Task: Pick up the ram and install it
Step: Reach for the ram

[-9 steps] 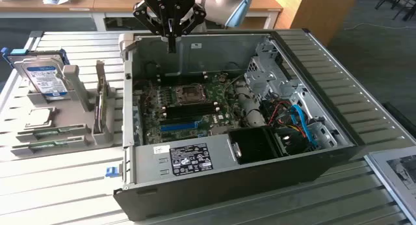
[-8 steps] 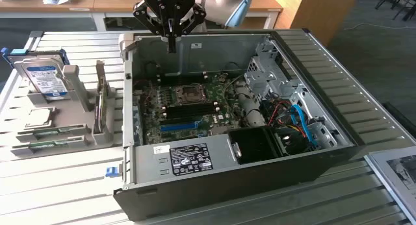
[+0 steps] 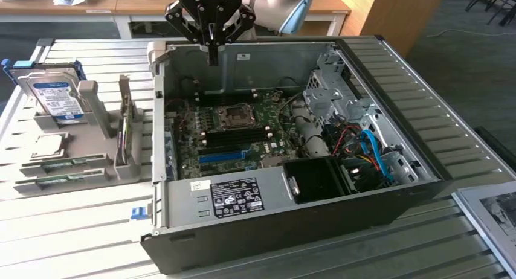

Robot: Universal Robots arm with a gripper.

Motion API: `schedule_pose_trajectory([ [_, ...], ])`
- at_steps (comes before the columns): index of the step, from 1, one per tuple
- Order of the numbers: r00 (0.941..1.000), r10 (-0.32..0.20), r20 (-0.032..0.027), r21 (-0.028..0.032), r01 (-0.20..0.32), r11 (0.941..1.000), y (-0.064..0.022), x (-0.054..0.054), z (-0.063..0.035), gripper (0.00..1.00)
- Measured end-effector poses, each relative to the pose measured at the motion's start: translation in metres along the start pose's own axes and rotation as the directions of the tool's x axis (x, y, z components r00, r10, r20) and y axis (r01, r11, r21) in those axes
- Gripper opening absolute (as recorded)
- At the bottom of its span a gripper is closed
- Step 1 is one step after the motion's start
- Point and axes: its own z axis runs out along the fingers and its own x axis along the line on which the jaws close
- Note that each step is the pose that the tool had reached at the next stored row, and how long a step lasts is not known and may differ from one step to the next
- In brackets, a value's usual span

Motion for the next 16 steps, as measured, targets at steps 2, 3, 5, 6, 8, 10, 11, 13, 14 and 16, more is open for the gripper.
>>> schedule_pose_trajectory([
  [2,1.0000,0.000,0.0000,0.0001,0.000,1.0000,0.0000,0.000,0.0000,0.10],
  [3,1.0000,0.000,0.0000,0.0001,0.000,1.0000,0.0000,0.001,0.0000,0.10],
  [5,1.0000,0.000,0.0000,0.0000,0.000,1.0000,-0.0002,0.002,-0.0001,0.10],
  [6,1.0000,0.000,-0.0001,0.0001,0.000,1.0000,-0.0003,0.004,-0.0001,0.10],
  [8,1.0000,0.000,0.0000,0.0000,0.000,1.0000,-0.0004,0.006,-0.0001,0.10],
  [10,1.0000,0.000,0.0001,0.0000,0.000,1.0000,-0.0007,0.009,-0.0002,0.10],
  [11,1.0000,0.000,0.0001,0.0000,0.000,1.0000,-0.0008,0.011,-0.0002,0.10],
  [13,1.0000,0.000,0.0000,0.0001,0.000,1.0000,-0.0011,0.015,-0.0003,0.10],
  [14,1.0000,0.000,0.0000,0.0000,0.000,1.0000,-0.0013,0.017,-0.0003,0.10],
  [16,1.0000,0.000,-0.0001,0.0001,0.000,1.0000,-0.0016,0.021,-0.0004,0.10],
])
